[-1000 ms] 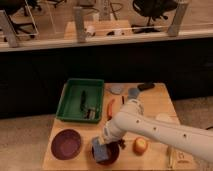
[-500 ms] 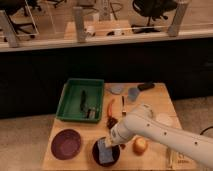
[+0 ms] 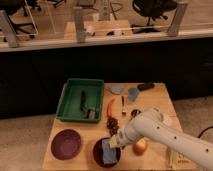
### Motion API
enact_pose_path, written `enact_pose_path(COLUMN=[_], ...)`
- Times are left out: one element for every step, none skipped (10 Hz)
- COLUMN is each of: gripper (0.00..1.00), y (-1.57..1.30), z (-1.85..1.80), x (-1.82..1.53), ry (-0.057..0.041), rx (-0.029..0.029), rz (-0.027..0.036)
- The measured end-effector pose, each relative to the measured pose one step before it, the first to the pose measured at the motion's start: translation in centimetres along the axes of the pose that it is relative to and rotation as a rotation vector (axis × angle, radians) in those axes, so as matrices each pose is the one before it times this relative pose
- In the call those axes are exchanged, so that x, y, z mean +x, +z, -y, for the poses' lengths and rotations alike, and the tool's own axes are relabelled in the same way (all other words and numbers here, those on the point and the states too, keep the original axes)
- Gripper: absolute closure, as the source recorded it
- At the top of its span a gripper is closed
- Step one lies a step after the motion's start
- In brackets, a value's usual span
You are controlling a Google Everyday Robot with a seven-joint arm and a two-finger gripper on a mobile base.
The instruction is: Wipe red bowl with sponge
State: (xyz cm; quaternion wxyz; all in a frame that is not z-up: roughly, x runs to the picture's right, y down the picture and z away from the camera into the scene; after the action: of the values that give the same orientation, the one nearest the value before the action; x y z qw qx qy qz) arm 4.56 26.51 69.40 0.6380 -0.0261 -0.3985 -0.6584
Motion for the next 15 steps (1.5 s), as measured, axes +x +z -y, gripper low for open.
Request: enact_pose_path(gripper=[0.82,0.82,0.82,0.82,0.82,0.82,0.82,0.82,0.82,0.82,0.82,0.82,0.82,0.82,0.82], y=[-0.202,-0.154,-0.027,0.199,0.443,0.733,0.595,0.463,0.139,-0.145,-0.145,-0.098,-0.053,-0.146,-0.161], z=[-0.08,0.012,0.186,0.504,0.666,1.163,0.934,0.884,0.577,0.518,0.356,0.244,-0.095,-0.328,-0.306], x=[0.258,0.295,0.47,0.548,0.547,0.667,0.51,0.403,0.063,-0.445,-0.579,-0.953,-0.44,-0.49,-0.293], ry=[0.00179,-0.00082,-0.00598,-0.01229,-0.01259,-0.01909,-0.01675,-0.01778,-0.01292,-0.01533,-0.00935,-0.00405,0.00308,0.00747,0.00781], rx=[0.00007,-0.00131,-0.00172,0.00021,-0.00158,0.00053,0.0009,0.00194,0.00268,0.00182,0.00078,0.0009,0.00221,0.00101,0.00024], rz=[-0.00382,-0.00218,0.00031,0.00359,0.00952,0.01347,0.00997,0.00623,0.00211,0.0016,0.00133,0.00293,0.00011,-0.00194,-0.00332])
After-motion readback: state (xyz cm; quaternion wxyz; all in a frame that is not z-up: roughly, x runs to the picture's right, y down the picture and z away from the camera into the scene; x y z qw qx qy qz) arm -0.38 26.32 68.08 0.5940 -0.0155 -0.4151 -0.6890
